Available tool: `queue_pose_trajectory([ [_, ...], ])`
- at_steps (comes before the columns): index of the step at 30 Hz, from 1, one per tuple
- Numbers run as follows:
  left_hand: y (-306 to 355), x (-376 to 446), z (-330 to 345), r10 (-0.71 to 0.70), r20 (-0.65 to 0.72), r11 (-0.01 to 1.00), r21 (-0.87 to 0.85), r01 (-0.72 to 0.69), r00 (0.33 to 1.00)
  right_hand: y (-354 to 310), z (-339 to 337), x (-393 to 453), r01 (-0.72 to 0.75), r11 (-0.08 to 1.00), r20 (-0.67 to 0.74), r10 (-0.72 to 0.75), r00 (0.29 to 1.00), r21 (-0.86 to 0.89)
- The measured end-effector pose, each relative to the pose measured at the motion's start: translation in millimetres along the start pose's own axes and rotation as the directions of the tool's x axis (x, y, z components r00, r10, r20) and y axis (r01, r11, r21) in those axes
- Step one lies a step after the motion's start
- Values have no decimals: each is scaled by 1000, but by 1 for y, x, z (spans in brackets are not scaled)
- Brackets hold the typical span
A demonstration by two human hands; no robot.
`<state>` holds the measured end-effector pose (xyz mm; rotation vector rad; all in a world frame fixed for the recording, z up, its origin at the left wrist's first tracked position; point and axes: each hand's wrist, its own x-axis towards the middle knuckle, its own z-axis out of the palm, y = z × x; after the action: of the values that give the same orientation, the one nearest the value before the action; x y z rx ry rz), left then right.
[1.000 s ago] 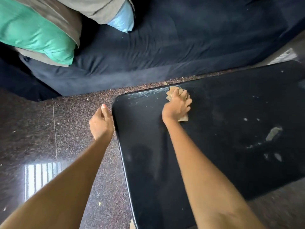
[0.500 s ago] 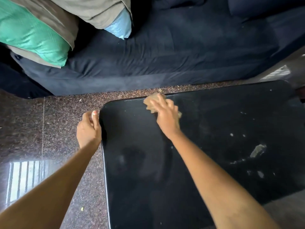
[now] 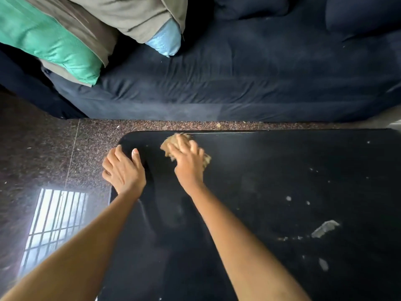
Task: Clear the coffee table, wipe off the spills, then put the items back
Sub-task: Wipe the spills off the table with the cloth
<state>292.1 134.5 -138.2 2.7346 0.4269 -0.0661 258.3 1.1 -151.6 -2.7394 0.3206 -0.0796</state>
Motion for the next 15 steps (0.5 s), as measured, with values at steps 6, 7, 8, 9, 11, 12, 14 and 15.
queue_pose_trajectory([
  [6,56,-31,20,63,31,995,71,-65,998,92,-37,11,129,987,55,-124,991,-94],
  [7,64,-37,24,71,43,993,87,-75,997,115,-47,8,51,995,-2,-52,999,-91],
  [8,73,-42,28,79,53,991,99,-84,995,142,-57,6,-12,991,-56,5,998,-130],
  [9,82,-46,31,86,62,990,104,-92,994,172,-67,4,-79,980,-47,72,996,-180],
  [11,102,-54,39,110,77,987,105,-118,991,238,-91,-4,-246,941,-8,251,968,-234],
  [12,110,-56,42,122,81,986,102,-130,989,268,-101,-10,-325,910,-25,330,944,-258],
  [14,122,-59,46,143,85,985,86,-150,986,318,-122,-25,-468,832,-73,469,880,-297],
  [15,126,-61,48,146,87,985,75,-153,985,338,-132,-31,-521,800,-92,519,850,-297],
])
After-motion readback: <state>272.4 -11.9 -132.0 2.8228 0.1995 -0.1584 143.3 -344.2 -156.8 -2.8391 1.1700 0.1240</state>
